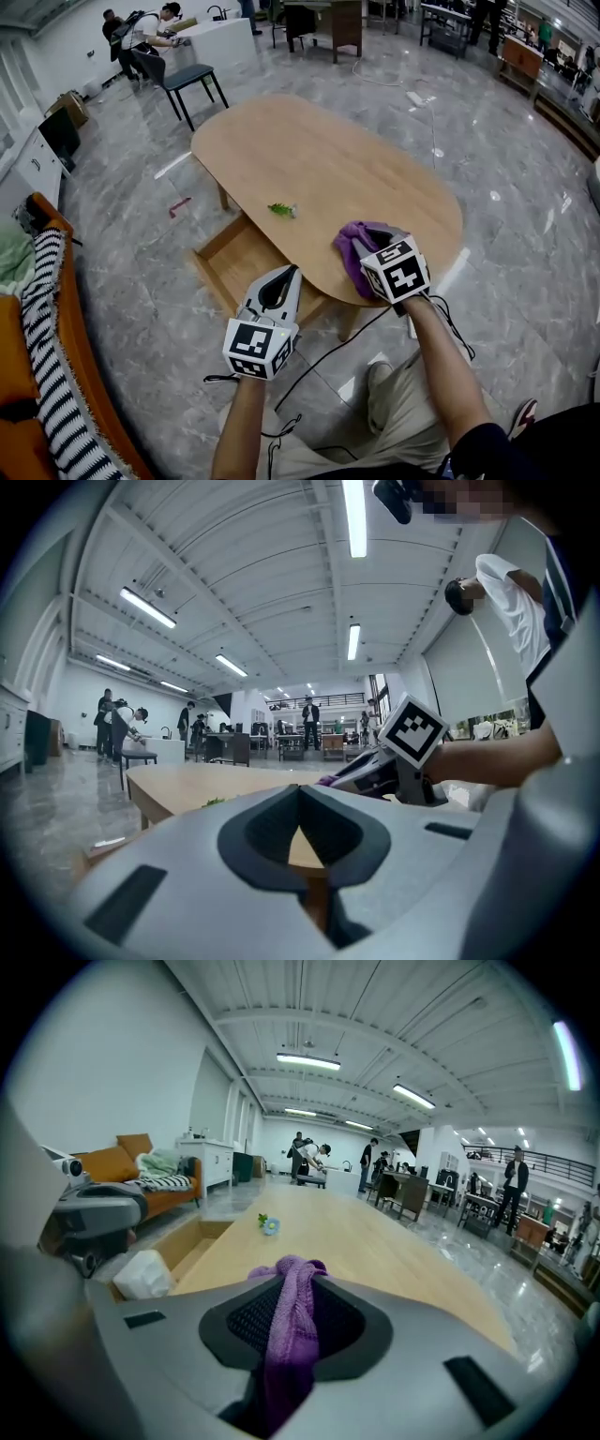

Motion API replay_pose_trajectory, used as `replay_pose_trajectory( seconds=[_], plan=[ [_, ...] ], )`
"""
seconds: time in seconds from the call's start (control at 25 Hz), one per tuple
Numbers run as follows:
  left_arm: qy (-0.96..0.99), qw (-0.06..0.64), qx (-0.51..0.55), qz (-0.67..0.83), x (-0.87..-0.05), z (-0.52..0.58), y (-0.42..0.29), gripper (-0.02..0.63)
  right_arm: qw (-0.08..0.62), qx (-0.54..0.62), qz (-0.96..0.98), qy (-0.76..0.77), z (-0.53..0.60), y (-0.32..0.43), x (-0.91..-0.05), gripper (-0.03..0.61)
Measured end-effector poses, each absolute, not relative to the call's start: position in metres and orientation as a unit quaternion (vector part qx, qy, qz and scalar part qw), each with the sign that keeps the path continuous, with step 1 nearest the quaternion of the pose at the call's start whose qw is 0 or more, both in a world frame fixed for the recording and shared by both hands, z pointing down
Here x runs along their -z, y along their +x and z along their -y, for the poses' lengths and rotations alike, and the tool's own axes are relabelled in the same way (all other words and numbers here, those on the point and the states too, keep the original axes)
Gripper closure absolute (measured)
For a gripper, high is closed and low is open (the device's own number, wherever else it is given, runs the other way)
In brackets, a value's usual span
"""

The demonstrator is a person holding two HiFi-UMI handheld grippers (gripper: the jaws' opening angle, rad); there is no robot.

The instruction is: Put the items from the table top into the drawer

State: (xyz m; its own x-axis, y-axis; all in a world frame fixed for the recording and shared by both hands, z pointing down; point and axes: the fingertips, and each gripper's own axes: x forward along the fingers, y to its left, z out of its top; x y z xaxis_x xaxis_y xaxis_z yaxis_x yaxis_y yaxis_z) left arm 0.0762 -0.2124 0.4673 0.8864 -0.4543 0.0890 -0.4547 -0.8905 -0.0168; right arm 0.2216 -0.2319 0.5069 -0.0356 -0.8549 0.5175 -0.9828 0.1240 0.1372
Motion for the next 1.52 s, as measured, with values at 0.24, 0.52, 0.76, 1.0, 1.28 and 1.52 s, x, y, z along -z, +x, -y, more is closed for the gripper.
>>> replay_pose_trajectory(
  seconds=[0.24, 0.52, 0.76, 1.0, 1.28, 1.52],
  plan=[
    [0.964, -0.001, -0.046, 0.262, -0.465, 0.217, 0.047, 0.61, 0.228, -0.101, 0.737, 0.628, 0.248, 0.177, -0.493, 0.485],
    [0.955, 0.001, -0.042, 0.293, -0.463, 0.219, 0.019, 0.611, 0.219, -0.072, 0.766, 0.599, 0.256, 0.135, -0.492, 0.485],
    [0.947, 0.007, -0.038, 0.319, -0.467, 0.223, -0.005, 0.611, 0.211, -0.049, 0.786, 0.578, 0.267, 0.099, -0.494, 0.485],
    [0.936, 0.011, -0.036, 0.351, -0.469, 0.229, -0.032, 0.611, 0.204, -0.031, 0.812, 0.546, 0.28, 0.055, -0.495, 0.485],
    [0.925, 0.011, -0.038, 0.378, -0.469, 0.233, -0.057, 0.611, 0.198, -0.022, 0.825, 0.529, 0.297, 0.022, -0.502, 0.485],
    [0.92, 0.013, -0.039, 0.39, -0.474, 0.234, -0.067, 0.611, 0.203, -0.029, 0.821, 0.532, 0.304, 0.014, -0.51, 0.483]
  ],
)
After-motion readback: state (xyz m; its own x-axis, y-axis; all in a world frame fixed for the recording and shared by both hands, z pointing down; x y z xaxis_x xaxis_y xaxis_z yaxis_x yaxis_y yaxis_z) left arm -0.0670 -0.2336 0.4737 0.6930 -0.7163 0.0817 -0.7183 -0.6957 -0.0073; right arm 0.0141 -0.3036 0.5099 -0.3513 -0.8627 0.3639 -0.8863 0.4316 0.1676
